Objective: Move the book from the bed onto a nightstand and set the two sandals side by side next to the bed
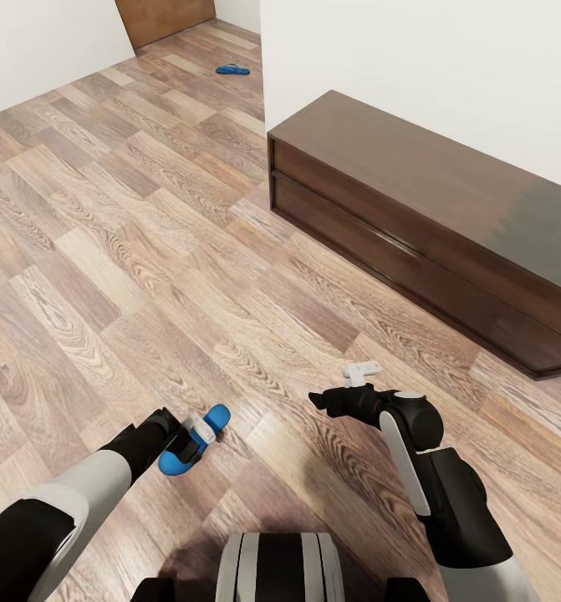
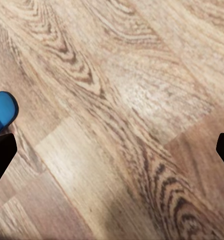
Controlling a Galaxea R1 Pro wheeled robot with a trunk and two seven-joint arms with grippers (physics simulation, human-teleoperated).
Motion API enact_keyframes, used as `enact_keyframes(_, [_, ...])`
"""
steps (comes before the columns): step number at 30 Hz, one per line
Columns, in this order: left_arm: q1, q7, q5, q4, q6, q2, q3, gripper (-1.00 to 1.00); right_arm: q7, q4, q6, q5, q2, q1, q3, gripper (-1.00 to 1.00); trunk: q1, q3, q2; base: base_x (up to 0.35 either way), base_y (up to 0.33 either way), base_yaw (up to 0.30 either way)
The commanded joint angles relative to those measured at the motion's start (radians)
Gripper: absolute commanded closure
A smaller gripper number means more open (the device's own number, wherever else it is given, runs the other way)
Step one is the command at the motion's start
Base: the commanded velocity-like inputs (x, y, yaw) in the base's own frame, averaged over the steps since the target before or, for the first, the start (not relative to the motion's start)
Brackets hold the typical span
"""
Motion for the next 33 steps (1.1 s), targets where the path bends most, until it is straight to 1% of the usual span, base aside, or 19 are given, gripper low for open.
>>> enact_keyframes(1, [0.000, -0.009, -0.011, -0.003, 0.003, 0.001, 0.000, -1.00, 0.001, -0.001, 0.004, -0.001, 0.000, 0.000, -0.001, -1.00, 0.000, -0.001, 0.000, 0.000, 0.000, 0.000])
enact_keyframes(12, [0.001, -0.008, -0.010, -0.003, 0.000, 0.007, 0.000, -1.00, 0.001, -0.001, 0.004, -0.002, 0.000, 0.000, -0.001, -1.00, 0.000, -0.001, 0.000, 0.000, 0.000, 0.000])
enact_keyframes(17, [0.002, -0.008, -0.009, -0.003, -0.002, 0.006, 0.000, -1.00, 0.001, -0.001, 0.004, -0.002, 0.000, 0.000, -0.001, -1.00, 0.000, -0.001, 0.000, 0.000, 0.000, 0.000])
enact_keyframes(22, [0.002, -0.006, -0.009, -0.003, -0.003, 0.004, 0.000, -1.00, 0.001, -0.001, 0.004, -0.001, -0.001, -0.001, -0.001, -1.00, 0.002, -0.020, -0.001, 0.000, 0.000, 0.000])
enact_keyframes(33, [0.002, -0.007, -0.009, -0.003, -0.010, 0.002, 0.000, -1.00, 0.001, -0.002, 0.004, -0.001, -0.003, -0.002, -0.001, -1.00, 0.002, -0.020, -0.001, 0.000, 0.000, 0.000])
